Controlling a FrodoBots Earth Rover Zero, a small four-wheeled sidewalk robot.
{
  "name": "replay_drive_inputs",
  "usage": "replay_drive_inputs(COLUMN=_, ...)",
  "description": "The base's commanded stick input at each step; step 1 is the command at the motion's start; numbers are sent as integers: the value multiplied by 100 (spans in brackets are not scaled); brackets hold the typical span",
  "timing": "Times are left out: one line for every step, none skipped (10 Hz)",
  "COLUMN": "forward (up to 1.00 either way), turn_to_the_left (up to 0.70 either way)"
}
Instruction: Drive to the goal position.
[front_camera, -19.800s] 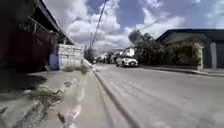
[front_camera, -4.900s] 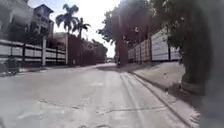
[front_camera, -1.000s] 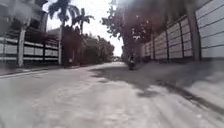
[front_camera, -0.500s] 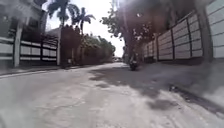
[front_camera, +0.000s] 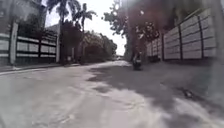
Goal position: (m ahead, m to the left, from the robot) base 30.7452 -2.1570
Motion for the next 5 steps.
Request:
replay_drive_inputs(forward=100, turn_to_the_left=0)
replay_drive_inputs(forward=100, turn_to_the_left=0)
replay_drive_inputs(forward=100, turn_to_the_left=0)
replay_drive_inputs(forward=100, turn_to_the_left=0)
replay_drive_inputs(forward=100, turn_to_the_left=0)
